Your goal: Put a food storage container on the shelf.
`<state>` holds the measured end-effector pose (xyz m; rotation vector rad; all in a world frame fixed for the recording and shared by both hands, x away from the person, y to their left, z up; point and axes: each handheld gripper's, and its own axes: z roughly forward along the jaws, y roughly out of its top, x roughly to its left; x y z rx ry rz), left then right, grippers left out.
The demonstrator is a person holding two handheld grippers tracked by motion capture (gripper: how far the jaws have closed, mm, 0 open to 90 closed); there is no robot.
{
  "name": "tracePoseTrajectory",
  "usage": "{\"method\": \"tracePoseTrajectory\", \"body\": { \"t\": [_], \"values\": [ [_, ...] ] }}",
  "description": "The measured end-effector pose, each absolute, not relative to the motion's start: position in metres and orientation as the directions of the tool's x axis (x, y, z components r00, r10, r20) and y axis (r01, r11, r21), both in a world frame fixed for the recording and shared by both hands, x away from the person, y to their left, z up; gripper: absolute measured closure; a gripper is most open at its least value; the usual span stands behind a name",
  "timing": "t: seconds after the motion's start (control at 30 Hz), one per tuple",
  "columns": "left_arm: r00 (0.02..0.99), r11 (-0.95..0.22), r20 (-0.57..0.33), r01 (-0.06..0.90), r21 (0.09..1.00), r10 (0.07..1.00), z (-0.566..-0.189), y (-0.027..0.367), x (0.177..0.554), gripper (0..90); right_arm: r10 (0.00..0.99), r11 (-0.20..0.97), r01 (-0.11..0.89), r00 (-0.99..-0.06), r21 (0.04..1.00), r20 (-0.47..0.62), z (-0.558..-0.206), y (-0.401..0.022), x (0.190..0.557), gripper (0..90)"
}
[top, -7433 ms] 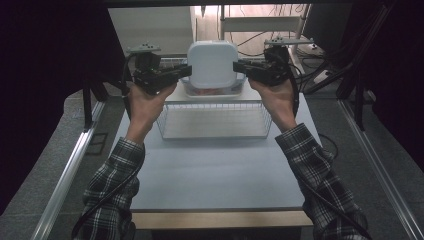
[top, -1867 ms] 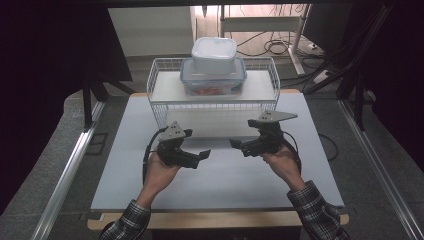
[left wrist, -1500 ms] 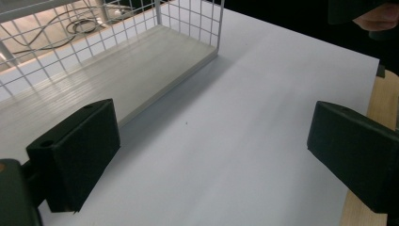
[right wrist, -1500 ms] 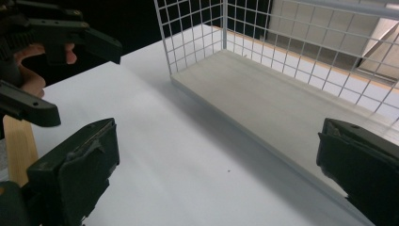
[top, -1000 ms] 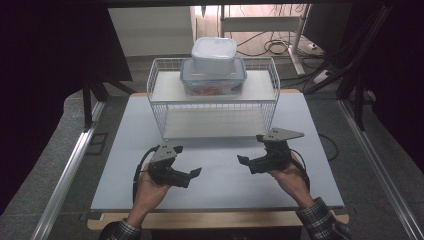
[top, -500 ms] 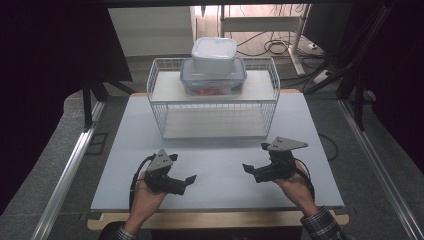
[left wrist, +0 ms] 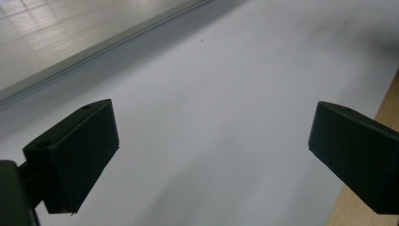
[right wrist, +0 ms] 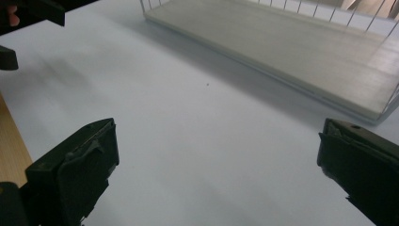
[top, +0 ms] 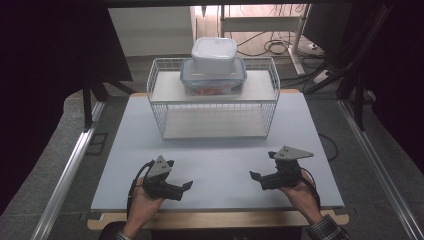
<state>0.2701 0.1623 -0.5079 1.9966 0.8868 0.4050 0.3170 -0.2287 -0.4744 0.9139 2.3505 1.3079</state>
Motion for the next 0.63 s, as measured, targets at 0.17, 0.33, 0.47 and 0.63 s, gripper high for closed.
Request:
{"method": "tracePoseTrajectory", "body": {
  "t": [0.17,0.33,0.47,0.63],
  "values": [
    [0.676,-0.358,-0.054,0.455,0.816,0.735,-0.516,0.166,0.274,1.9,0.654,0.403,0.408,-0.754,0.819,0.053,-0.488,-0.229,0.317,0.0],
    [0.664,-0.370,-0.074,0.501,0.782,0.744,-0.526,0.169,0.280,1.9,0.660,0.432,0.430,-0.750,0.793,0.047,-0.502,-0.229,0.321,0.0],
    [0.653,-0.381,-0.074,0.527,0.760,0.754,-0.531,0.170,0.283,1.9,0.665,0.449,0.459,-0.745,0.767,0.057,-0.510,-0.230,0.325,0.0],
    [0.655,-0.386,-0.073,0.527,0.757,0.752,-0.531,0.169,0.284,1.6,0.671,0.463,0.466,-0.740,0.754,0.045,-0.513,-0.231,0.327,0.0]
  ]
}}
